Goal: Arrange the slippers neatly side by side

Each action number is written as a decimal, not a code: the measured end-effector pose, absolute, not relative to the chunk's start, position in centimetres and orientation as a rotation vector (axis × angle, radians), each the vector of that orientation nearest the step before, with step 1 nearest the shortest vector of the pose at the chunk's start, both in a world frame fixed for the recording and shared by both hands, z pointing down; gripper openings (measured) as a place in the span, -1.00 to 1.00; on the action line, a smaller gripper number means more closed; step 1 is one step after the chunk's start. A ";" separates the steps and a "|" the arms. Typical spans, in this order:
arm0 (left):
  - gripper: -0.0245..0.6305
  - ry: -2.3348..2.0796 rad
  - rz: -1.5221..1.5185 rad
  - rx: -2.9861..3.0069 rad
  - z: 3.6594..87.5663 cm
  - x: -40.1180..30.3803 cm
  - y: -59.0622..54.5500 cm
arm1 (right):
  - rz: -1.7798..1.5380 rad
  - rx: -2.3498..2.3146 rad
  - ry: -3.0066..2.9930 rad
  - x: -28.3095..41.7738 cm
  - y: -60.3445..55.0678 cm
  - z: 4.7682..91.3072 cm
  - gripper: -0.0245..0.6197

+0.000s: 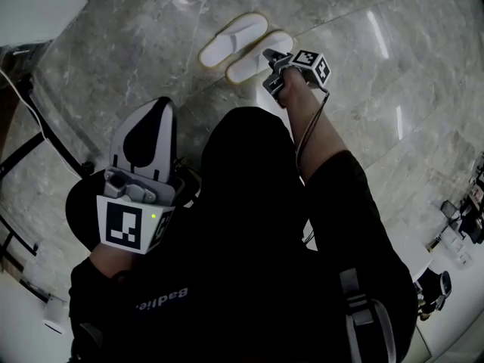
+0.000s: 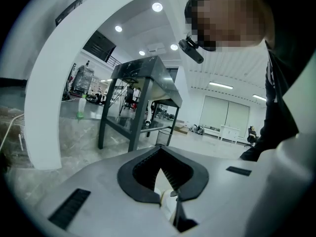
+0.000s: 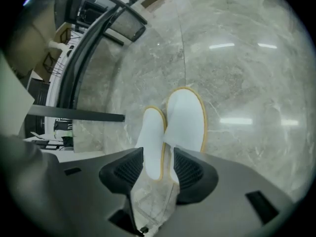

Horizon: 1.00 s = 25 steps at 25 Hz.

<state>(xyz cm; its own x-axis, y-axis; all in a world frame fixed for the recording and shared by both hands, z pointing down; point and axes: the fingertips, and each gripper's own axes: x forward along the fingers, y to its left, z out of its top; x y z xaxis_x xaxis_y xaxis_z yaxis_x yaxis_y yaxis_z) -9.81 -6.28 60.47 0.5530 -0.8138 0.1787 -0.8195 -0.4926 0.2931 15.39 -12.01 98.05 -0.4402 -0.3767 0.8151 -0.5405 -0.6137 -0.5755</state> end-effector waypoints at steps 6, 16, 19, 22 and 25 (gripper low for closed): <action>-0.97 -1.287 -0.008 2.518 55.8 -6.7 -8.3 | 1.911 1.692 -1.647 17.8 -11.3 79.2 -0.40; -0.97 -1.210 0.076 2.609 31.1 -4.2 -5.8 | 1.033 1.959 -2.198 12.4 -4.7 40.7 -0.40; -0.97 -1.170 0.109 2.668 21.8 -3.1 -3.4 | 0.789 1.886 -2.278 10.8 -1.2 29.5 -0.40; -0.97 -1.142 0.156 2.715 13.1 -2.1 -0.7 | 0.671 1.837 -2.344 10.3 2.8 19.5 -0.45; -0.97 -1.124 0.173 2.813 5.7 -2.3 1.2 | 0.545 1.836 -2.428 10.1 5.3 11.0 -0.55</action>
